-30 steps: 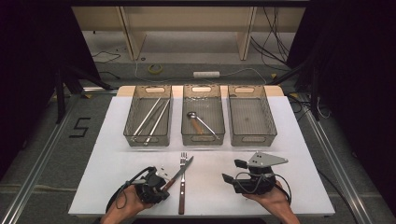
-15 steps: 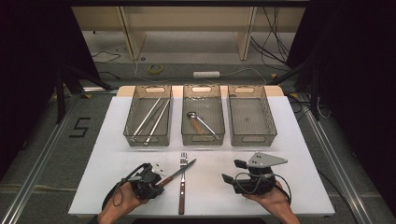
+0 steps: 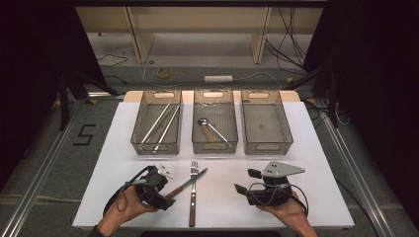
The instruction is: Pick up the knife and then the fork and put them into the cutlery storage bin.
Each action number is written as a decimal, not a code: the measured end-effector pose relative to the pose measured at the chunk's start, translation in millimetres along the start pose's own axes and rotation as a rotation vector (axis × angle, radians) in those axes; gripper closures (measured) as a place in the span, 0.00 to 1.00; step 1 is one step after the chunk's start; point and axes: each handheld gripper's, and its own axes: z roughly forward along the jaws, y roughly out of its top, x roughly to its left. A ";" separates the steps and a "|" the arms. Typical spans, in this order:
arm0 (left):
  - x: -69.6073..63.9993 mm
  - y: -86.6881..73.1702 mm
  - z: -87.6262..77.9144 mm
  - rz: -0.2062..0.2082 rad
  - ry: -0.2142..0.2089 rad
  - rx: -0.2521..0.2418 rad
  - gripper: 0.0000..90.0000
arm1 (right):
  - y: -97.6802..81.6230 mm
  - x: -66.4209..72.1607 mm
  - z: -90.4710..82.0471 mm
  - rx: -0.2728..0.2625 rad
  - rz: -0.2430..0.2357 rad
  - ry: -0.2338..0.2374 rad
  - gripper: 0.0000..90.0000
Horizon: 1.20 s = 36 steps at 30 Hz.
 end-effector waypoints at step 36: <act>0.0 6.3 15.4 0.075 0.023 0.132 0.81 | 0.2 1.2 1.4 0.005 -0.001 0.003 0.35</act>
